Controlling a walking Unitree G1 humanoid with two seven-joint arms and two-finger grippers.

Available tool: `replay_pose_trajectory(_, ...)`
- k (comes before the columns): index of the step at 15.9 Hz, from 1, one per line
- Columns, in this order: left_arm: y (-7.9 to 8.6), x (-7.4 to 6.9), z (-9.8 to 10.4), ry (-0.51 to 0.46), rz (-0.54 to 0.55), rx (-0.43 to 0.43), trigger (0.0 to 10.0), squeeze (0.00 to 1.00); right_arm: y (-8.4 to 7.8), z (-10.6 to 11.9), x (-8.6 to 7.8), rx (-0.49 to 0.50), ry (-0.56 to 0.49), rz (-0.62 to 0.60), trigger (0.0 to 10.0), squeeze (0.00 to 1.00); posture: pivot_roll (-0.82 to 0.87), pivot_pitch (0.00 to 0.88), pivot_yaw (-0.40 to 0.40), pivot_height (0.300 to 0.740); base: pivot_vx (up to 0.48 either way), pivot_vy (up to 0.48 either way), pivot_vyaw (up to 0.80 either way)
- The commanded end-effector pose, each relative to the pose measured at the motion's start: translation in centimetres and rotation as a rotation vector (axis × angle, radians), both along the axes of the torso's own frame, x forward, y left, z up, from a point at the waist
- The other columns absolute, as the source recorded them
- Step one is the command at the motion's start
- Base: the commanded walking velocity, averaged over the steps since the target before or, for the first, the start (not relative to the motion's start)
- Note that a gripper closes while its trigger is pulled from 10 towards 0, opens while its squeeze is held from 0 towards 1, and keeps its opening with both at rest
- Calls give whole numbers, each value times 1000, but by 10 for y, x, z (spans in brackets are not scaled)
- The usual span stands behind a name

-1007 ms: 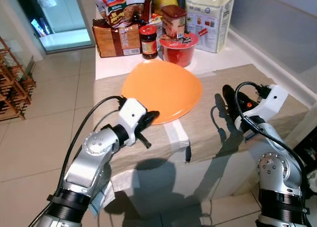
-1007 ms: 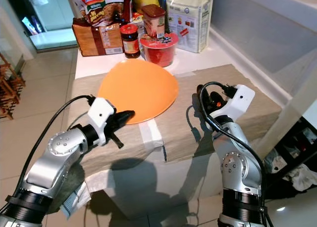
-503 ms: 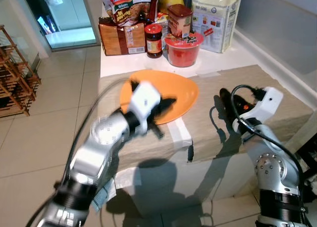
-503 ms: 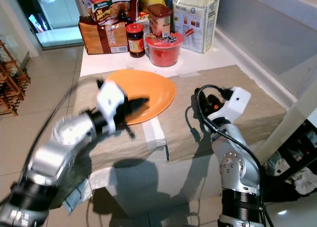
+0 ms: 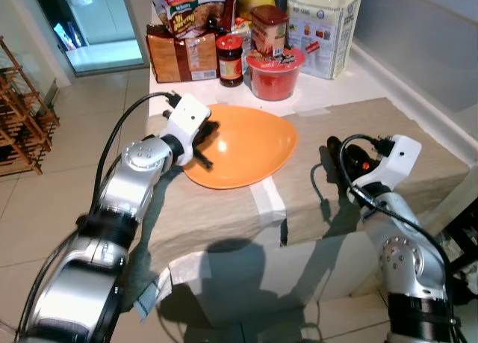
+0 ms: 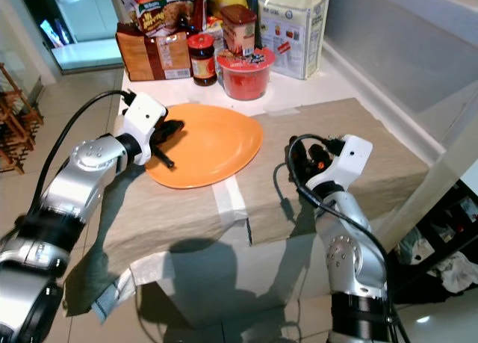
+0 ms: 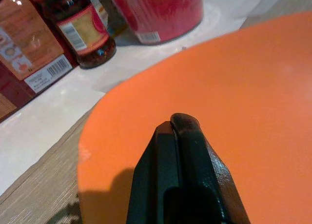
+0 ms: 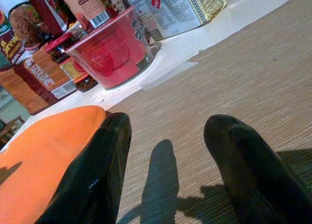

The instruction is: Setting the table

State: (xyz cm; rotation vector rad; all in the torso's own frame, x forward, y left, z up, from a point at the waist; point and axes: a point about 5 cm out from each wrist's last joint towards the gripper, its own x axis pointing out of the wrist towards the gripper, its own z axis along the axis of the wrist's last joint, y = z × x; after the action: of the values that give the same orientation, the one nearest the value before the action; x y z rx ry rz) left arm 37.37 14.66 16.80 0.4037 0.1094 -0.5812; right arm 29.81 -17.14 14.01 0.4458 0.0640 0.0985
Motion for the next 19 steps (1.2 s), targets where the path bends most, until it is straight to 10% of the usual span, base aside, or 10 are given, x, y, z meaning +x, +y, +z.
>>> replay_pose_trajectory(1, -2, 5, 2, -13, -6, 48, 10000, 0, 7, -8, -4, 0, 39, 24, 10000, 0, -143, 0, 76, 740, 0, 0, 0)
replay_pose_trajectory(9, -17, 12, -14, 70, -106, 196, 10000, 0, 4, -12, -9, -18, 59, 24, 10000, 0, -144, 0, 68, 740, 0, 0, 0)
replay_pose_trajectory(19, -49, -7, -13, 168, -346, 89, 10000, 0, 6, -17, -9, -16, 93, 37, 10000, 0, -134, 4, 68, 740, 0, 0, 0)
